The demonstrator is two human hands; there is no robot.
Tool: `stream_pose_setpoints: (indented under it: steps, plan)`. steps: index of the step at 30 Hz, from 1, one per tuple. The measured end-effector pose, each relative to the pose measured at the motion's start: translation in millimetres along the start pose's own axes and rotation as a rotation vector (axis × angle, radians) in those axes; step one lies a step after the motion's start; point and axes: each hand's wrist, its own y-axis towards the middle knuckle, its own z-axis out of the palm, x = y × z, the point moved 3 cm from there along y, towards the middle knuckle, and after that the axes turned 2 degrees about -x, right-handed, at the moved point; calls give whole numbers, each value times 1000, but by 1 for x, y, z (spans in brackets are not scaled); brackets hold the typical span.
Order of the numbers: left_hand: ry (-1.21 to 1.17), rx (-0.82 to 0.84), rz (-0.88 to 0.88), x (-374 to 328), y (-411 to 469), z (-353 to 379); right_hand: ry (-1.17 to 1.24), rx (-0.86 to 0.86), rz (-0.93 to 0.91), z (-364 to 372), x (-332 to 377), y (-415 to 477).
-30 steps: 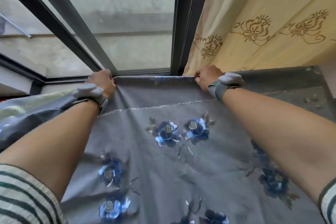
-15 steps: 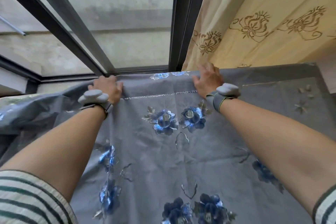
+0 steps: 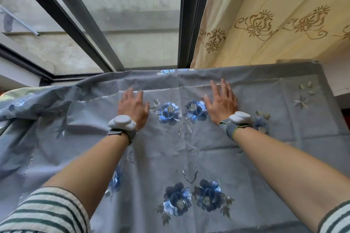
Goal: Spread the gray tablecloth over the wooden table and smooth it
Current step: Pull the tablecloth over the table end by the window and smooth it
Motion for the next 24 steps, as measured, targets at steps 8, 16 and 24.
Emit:
stream_pose_setpoints:
  steps: [8,16,24]
  plan:
    - [109,206,53,-16,-116,53,-110,142,-11,36,-40,-84]
    - [138,235,-23,8,-140,22,-160,265,-49,25,-28,-88]
    - [31,109,-140,84,-192,-21,-120,256,-264,18,69,-134]
